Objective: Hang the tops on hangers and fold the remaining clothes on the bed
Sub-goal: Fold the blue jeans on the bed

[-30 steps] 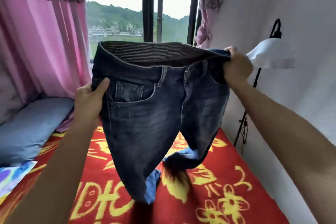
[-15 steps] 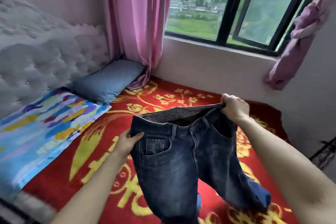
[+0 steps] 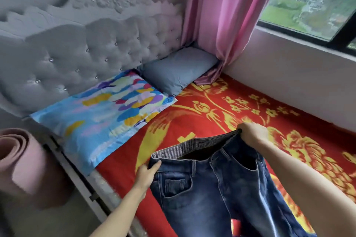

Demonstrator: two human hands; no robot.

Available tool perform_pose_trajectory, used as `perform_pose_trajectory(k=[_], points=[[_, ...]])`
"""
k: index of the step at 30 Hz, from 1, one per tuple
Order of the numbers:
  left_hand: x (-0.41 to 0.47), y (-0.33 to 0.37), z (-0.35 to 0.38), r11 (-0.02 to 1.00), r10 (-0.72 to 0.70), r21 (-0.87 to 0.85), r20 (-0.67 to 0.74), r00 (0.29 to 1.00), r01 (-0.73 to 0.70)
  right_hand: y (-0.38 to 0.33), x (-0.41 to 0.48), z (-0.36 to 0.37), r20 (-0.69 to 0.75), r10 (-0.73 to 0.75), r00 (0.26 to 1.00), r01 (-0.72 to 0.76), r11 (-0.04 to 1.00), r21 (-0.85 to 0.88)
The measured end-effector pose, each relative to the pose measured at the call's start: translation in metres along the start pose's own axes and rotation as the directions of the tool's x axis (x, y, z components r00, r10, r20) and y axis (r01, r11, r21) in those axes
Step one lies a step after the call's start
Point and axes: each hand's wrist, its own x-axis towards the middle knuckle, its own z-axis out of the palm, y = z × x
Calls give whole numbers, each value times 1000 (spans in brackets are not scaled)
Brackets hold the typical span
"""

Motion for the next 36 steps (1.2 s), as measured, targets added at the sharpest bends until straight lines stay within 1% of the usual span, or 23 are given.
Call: perform_pose_trajectory(k=[2, 4, 5, 6, 7, 8, 9, 11, 12, 14, 15, 17, 18, 20, 21, 23, 26, 27, 30, 32, 33, 36], points=[[37, 18, -31, 997, -24, -73, -60, 998, 19, -50, 38, -23, -131, 3, 991, 3, 999, 46], [84, 45, -73, 987, -8, -158, -138, 990, -14, -109, 81, -53, -309, 17, 951, 25, 991, 133], [115, 61, -98, 978, 6, -203, -194, 981, -46, -145, 108, -70, -370, 24, 929, 44, 984, 174], [142, 77, -124, 975, 19, -210, -248, 969, -73, -178, 129, -88, -384, 34, 923, 52, 976, 210], [166, 91, -146, 980, 46, -171, -307, 951, -103, -206, 146, -103, -350, 42, 936, 47, 969, 244], [186, 100, -166, 988, 81, -92, -350, 933, -121, -231, 158, -116, -286, 41, 957, 39, 962, 269], [203, 104, -181, 993, 99, -25, -373, 923, -117, -249, 166, -123, -228, 20, 973, 45, 960, 275], [225, 97, -204, 999, 50, 29, -335, 941, -42, -278, 175, -116, -164, -50, 985, 91, 962, 257], [232, 84, -210, 996, -1, 88, -319, 948, 31, -286, 174, -103, -127, -90, 988, 119, 962, 244], [233, 49, -213, 965, -79, 214, -305, 949, 149, -286, 158, -59, 34, -137, 990, 127, 967, 221], [230, 29, -210, 950, -121, 243, -291, 949, 196, -281, 147, -33, 143, -134, 981, 102, 972, 213], [218, -8, -203, 904, -240, 292, -257, 936, 312, -265, 125, 13, 332, -76, 940, 7, 979, 205], [213, -21, -199, 875, -293, 320, -245, 924, 362, -255, 114, 32, 399, -41, 916, -42, 979, 198], [203, -42, -188, 825, -350, 396, -200, 915, 402, -233, 89, 67, 497, 26, 868, -143, 970, 199], [197, -46, -186, 816, -359, 415, -182, 916, 402, -226, 80, 79, 521, 35, 853, -164, 965, 203], [192, -51, -170, 797, -357, 481, -113, 927, 366, -203, 56, 105, 583, 96, 807, -257, 946, 200], [187, -57, -146, 782, -369, 538, -7, 929, 315, -180, 20, 140, 612, 180, 770, -384, 897, 219], [187, -57, -141, 787, -364, 541, 17, 931, 297, -176, 12, 147, 612, 198, 766, -404, 888, 218], [177, -68, -112, 745, -388, 615, 85, 918, 257, -156, -32, 180, 671, 260, 695, -518, 827, 217], [169, -73, -99, 713, -416, 656, 112, 902, 247, -149, -57, 197, 705, 275, 654, -557, 806, 201], [163, -80, -86, 682, -438, 694, 133, 889, 232, -139, -75, 206, 731, 289, 618, -592, 783, 191], [151, -87, -64, 619, -478, 759, 160, 864, 202, -122, -105, 218, 749, 318, 581, -641, 746, 181]])
